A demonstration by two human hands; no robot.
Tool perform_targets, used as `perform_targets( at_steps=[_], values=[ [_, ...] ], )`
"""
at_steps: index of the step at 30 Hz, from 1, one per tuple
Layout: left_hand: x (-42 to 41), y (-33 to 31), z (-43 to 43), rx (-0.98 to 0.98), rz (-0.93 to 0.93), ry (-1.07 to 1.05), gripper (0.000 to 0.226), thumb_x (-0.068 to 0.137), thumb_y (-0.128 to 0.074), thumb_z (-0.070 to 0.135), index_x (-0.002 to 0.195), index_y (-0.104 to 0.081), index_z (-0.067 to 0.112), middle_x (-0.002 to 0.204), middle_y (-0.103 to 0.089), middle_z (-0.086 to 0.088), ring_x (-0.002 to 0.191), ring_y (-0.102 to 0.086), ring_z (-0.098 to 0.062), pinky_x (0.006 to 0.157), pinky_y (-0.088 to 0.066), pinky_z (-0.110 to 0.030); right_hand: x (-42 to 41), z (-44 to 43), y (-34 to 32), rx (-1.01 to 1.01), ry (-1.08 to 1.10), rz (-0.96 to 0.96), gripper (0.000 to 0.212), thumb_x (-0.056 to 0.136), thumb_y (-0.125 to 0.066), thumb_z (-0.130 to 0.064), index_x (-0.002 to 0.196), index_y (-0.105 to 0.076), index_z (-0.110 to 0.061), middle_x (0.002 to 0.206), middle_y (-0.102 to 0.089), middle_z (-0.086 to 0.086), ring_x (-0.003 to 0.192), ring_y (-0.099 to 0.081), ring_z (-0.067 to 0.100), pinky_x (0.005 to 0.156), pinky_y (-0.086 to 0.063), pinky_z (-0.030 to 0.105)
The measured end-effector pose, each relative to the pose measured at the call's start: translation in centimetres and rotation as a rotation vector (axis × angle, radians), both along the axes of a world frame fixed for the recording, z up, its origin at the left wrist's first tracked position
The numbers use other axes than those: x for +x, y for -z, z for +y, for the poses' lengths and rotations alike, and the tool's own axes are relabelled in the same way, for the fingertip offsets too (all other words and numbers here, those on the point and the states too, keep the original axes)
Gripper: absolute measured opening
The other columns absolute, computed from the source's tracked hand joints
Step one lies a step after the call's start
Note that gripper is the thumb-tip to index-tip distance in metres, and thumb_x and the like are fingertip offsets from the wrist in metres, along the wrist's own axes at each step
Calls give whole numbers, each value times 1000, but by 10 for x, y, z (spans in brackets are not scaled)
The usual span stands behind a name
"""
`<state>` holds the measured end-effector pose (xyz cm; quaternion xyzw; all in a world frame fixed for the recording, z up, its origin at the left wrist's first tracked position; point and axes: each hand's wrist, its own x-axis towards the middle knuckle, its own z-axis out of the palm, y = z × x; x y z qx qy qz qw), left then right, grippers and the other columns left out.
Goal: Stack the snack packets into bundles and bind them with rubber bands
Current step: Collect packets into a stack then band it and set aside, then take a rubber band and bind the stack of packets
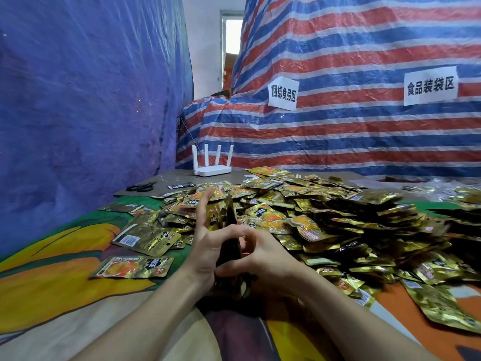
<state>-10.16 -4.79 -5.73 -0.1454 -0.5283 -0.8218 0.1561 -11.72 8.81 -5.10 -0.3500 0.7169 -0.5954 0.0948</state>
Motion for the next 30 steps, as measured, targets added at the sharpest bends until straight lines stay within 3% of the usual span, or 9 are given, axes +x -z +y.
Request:
perform_targets(
  at_steps=[2,5,8,12,14,16,19,23,30],
  values=[
    [1,0,1,-71,54,-41,100,53,-86,9,134,-49,55,80,-73,0,76,-72,-19,66,-58,-32,-1,-1,2,-26,-6,18,36,70,-78,17,101,-64,6,91,-73,18,87,-72,30,81,-60,42],
    [5,1,5,-225,170,-123,89,58,-83,5,132,-55,47,96,-66,-4,87,-66,-17,77,-57,-29,-7,-2,8,-59,68,25,51,64,-79,20,107,-51,19,105,-68,30,96,-70,34,89,-56,59],
    [7,7,2,-337,177,-112,88,49,-89,19,128,-58,44,107,-63,-8,91,-65,-15,82,-54,-24,-10,-2,16,16,67,48,49,63,-83,13,102,-55,19,104,-66,33,93,-65,27,89,-54,57],
    [2,15,-1,-342,116,-88,81,50,-88,18,122,-56,39,97,-64,-11,79,-67,-15,71,-55,-24,-9,3,13,119,49,61,44,59,-91,-5,91,-64,10,97,-70,3,92,-67,12,78,-57,32],
    [-3,16,-1,-261,112,-148,70,57,-75,2,115,-57,37,85,-63,-7,74,-65,-18,65,-55,-27,-7,5,3,203,64,93,46,60,-95,-17,92,-68,4,113,-69,-7,106,-66,8,90,-57,36],
    [-6,13,-3,-193,121,-201,72,57,-61,-6,111,-60,42,84,-60,-8,73,-63,-19,60,-56,-30,1,8,-9,304,81,163,35,65,-95,-23,90,-75,-10,129,-59,-18,124,-54,-6,106,-49,29],
    [-4,5,-3,-228,249,-271,81,62,-52,-6,119,-57,51,91,-57,-9,70,-64,-11,57,-54,-25,14,14,-24,338,169,241,25,71,-91,-22,90,-78,-12,115,-71,-7,111,-57,-15,88,-49,10],
    [4,-1,1,-333,335,-285,89,67,-53,-5,131,-49,56,92,-55,-11,75,-59,-21,69,-58,-34,36,40,-42,382,372,302,34,77,-87,-32,102,-76,-12,96,-74,2,88,-70,15,78,-57,36],
    [3,1,-2,-393,360,-252,95,82,-46,-31,126,-54,52,89,-54,-6,65,-49,-26,52,-47,-31,62,163,-72,686,725,348,4,87,-74,-23,85,-74,-20,80,-70,-6,72,-63,7,59,-47,21]
  ],
)
